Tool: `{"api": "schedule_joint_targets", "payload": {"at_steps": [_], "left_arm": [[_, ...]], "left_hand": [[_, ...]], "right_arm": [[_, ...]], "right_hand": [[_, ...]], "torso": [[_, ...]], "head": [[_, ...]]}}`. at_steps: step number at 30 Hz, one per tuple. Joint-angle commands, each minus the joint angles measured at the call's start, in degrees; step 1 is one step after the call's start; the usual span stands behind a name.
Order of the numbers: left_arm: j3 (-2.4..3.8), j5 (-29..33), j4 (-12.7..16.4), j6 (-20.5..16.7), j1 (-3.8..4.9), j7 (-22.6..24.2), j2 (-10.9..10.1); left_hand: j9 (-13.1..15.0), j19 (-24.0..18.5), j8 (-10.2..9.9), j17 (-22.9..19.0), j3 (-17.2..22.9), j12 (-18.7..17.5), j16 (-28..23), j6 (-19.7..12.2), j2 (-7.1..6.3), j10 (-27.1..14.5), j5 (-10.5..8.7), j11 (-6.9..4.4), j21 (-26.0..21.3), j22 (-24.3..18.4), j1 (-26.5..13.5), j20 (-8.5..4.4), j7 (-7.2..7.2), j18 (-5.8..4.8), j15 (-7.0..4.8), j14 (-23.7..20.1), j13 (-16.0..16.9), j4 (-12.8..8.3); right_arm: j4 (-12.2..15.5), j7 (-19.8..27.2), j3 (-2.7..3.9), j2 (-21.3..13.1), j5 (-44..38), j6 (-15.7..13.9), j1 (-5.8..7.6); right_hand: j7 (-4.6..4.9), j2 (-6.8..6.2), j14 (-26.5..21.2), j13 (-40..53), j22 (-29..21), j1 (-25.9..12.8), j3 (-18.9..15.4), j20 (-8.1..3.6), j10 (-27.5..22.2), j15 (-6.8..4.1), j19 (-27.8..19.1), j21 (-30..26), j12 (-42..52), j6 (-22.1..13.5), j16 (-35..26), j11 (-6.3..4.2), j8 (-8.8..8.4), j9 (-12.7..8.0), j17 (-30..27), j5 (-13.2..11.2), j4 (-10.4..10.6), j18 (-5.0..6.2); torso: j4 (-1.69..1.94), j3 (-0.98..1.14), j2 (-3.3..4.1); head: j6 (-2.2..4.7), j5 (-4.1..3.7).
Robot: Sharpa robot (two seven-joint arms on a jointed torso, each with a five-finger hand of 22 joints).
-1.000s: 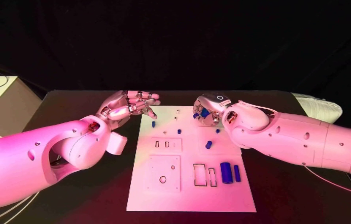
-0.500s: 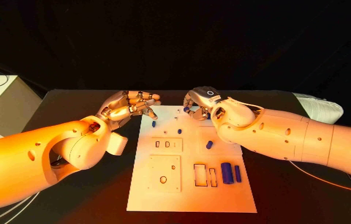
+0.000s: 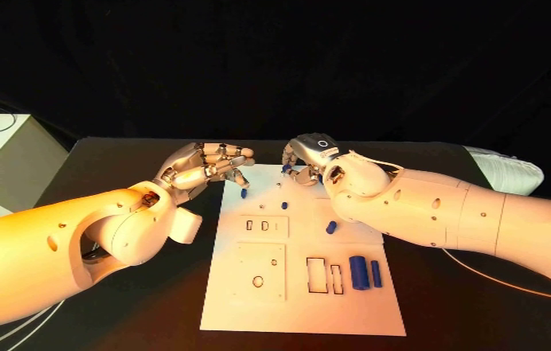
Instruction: Assemble the parts on the task board
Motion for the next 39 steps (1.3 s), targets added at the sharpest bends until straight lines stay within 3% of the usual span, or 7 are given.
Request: {"api": "schedule_joint_targets", "payload": {"at_steps": [1, 15, 39], "left_arm": [[0.03, -0.1, 0.1, 1.3, 0.12, 0.3, 0.2], [0.04, -0.1, 0.2, 1.2, 0.21, 0.4, 0.1], [0.07, -0.1, 0.2, 1.3, 0.29, 0.3, 0.1]], "left_hand": [[-0.1, -0.4, 0.1, 0.1, 0.0, -0.2, 0.4, -0.1, 0.48, -0.1, -0.30, 0.10, 0.1, 0.1, -0.1, 0.17, 0.69, 0.11, -0.04, -0.5, 0.1, -0.2], [-0.1, -0.4, 0.1, 0.1, 0.0, -0.2, 0.4, -0.1, 0.47, -0.2, -0.31, 0.10, 0.2, 0.1, -0.1, 0.18, 0.68, 0.11, -0.04, -0.5, 0.1, -0.3], [-0.1, -0.4, 0.1, 0.1, 0.0, -0.2, 0.4, -0.1, 0.47, -0.2, -0.31, 0.10, 0.2, 0.1, -0.1, 0.18, 0.68, 0.11, -0.04, -0.5, 0.1, -0.3]], "right_arm": [[-0.8, 0.1, 0.04, 0.6, 0.5, 0.0, 0.02], [-2.2, 0.5, -0.02, 1.5, 0.6, 1.7, 0.00], [-3.5, 1.0, -0.28, 2.5, 1.0, 2.5, -0.14]], "right_hand": [[-0.02, -0.14, 1.9, 0.0, 0.0, -0.6, 0.4, -0.14, -0.1, -0.24, 0.2, 0.2, -0.3, -0.4, 0.3, 0.38, 0.20, 0.2, 0.0, 0.1, 0.0, -0.43], [0.03, -0.19, 1.8, 0.0, 0.0, -0.8, 0.4, -0.11, -0.2, -0.20, 0.2, 0.2, -0.4, -0.6, 0.3, 0.43, 0.21, 0.2, -0.1, 0.0, 0.0, -0.42], [0.08, -0.32, 1.8, 0.0, 0.0, -1.0, 0.4, -0.06, -0.1, -0.15, 0.2, 0.1, -0.5, -0.7, 0.2, 0.47, 0.24, 0.3, -0.2, -0.1, 0.1, -0.41]], "torso": [[0.17, -0.14, 0.16], [-0.04, -0.07, 0.31], [0.05, -0.10, 0.45]], "head": [[0.10, 0.04], [-0.37, 0.42], [-0.65, 0.68]]}}
